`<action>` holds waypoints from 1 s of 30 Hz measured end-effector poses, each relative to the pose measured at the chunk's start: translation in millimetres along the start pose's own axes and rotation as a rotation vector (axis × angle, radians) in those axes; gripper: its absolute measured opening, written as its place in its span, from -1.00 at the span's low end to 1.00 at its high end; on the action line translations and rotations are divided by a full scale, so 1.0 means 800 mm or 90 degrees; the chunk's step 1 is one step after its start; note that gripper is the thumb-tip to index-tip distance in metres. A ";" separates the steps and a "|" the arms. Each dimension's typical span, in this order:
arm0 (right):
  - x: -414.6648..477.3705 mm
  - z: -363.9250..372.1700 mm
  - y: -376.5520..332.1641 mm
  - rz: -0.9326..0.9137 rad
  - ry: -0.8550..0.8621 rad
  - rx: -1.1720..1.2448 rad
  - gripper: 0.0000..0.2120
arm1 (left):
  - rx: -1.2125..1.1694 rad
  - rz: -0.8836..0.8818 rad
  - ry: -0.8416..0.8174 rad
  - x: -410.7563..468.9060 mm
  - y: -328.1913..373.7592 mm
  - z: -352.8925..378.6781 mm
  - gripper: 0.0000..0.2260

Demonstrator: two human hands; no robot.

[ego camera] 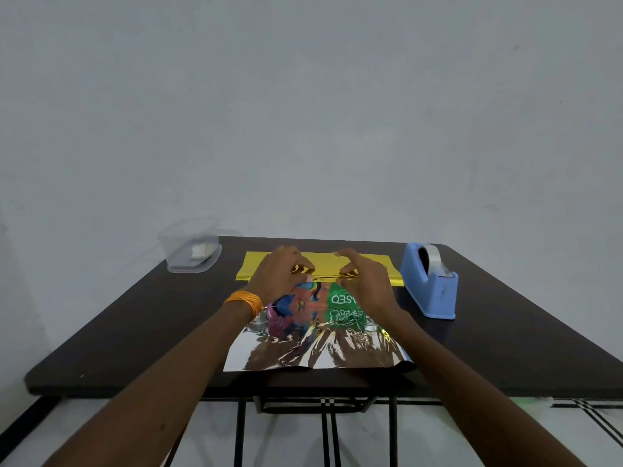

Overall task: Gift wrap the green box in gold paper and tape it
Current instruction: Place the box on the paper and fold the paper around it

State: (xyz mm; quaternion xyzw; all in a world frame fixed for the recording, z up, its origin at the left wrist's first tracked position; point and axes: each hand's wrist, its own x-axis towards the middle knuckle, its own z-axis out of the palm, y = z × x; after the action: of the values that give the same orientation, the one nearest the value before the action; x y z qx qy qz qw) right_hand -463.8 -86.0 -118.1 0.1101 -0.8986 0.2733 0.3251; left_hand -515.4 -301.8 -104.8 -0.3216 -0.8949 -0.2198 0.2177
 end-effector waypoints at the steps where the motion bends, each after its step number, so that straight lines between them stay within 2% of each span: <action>1: -0.001 0.000 0.000 -0.004 0.003 -0.002 -0.49 | 0.004 -0.001 0.009 -0.001 0.001 0.002 -0.78; 5: 0.001 0.002 -0.002 0.023 -0.010 0.019 -0.56 | 0.030 0.008 0.020 -0.002 0.002 0.007 -0.77; 8: 0.000 0.007 -0.002 0.019 0.080 0.053 -0.73 | 0.043 0.014 0.016 -0.002 0.001 0.006 -0.77; 10: -0.006 0.004 -0.012 0.051 0.132 0.150 -0.89 | 0.046 0.011 0.012 -0.002 0.001 0.006 -0.76; 12: -0.012 -0.001 -0.028 0.141 0.100 0.285 -0.98 | 0.048 0.011 0.009 -0.002 0.003 0.006 -0.77; 15: -0.017 0.005 -0.044 0.288 0.022 0.461 -0.96 | 0.056 0.007 0.011 -0.002 0.005 0.006 -0.77; 19: -0.024 0.021 -0.044 0.447 -0.045 0.548 -0.87 | 0.061 0.002 0.006 -0.003 0.006 0.006 -0.76; 22: -0.023 0.032 -0.039 0.487 -0.054 0.548 -0.80 | 0.061 0.000 0.006 -0.002 0.008 0.005 -0.77; 30: -0.020 0.042 -0.041 0.508 -0.023 0.573 -0.85 | 0.064 0.003 0.008 -0.002 0.007 0.006 -0.78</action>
State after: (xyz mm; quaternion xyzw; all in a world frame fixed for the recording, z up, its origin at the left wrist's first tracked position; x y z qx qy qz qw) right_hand -456.9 -131.8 -135.9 -0.1045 -0.6717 0.7261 0.1038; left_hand -511.8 -296.1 -108.5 -0.3109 -0.9027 -0.1762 0.2397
